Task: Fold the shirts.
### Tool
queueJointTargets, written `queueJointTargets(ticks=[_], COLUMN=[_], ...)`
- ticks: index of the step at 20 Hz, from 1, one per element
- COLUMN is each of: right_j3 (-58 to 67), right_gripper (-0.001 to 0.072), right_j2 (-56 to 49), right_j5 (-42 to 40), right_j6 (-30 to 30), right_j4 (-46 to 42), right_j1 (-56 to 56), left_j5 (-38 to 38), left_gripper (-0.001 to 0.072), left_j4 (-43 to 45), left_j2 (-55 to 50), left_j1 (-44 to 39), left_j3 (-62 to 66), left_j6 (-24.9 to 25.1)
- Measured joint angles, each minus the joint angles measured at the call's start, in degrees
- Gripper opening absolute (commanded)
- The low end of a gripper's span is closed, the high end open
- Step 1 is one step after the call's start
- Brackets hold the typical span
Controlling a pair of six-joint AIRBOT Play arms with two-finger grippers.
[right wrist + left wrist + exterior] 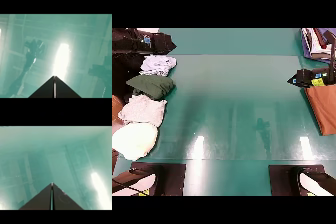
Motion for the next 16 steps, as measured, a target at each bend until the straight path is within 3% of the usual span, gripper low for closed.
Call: queueJointTargets(ticks=[16], right_j3=[0.0], right_gripper=[0.0012], right_j2=[0.0], right_j5=[0.0], right_j6=[0.02], right_j4=[0.26], right_j1=[0.0], left_j5=[1.09], left_gripper=[0.0021], left_j4=[-1.16], left_j2=[0.0], left_j1=[-0.04], left_j3=[0.0], left_j6=[-0.02])
